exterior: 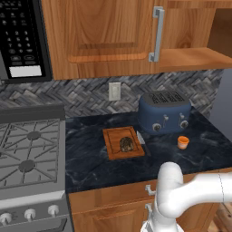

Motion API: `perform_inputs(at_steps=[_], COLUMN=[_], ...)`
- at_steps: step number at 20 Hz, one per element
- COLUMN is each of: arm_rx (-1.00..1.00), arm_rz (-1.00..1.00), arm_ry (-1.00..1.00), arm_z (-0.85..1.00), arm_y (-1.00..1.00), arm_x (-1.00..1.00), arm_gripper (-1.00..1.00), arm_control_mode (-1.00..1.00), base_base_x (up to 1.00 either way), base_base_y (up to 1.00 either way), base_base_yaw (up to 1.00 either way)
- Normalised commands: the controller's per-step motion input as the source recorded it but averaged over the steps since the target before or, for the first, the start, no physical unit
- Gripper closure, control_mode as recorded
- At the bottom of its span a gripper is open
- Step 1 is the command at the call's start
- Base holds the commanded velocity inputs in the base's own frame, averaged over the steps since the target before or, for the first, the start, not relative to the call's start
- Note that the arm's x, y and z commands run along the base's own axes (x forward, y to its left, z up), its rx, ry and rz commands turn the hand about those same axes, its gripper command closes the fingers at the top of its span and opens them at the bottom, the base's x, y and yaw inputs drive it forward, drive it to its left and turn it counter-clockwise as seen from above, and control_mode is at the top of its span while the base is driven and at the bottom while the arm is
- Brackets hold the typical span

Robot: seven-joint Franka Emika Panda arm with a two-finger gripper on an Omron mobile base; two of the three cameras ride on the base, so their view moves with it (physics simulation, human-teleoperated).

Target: Pick the bread, place it on the cutting board, pick the jam, place it on the counter, and close the cabinet.

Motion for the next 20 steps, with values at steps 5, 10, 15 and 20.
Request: perform_inputs(at_steps=[5,10,15,20], arm_rx=[0.0,0.0,0.0,0.0], arm_rz=[0.0,0.0,0.0,0.0], arm_ry=[0.01,0.02,0.0,0.0], arm_z=[0.0,0.0,0.0,0.0], arm_y=[0.38,0.44,0.48,0.49], arm_x=[0.04,0.0,0.0,0.0], arm_gripper=[-1.0,-1.0,-1.0,-1.0], arm_control_mode=[-1.0,-1.0,-1.0,-1.0], base_base_x=[0.0,0.0,0.0,0.0], base_base_y=[0.0,0.0,0.0,0.0], base_base_yaw=[0.0,0.0,0.0,0.0])
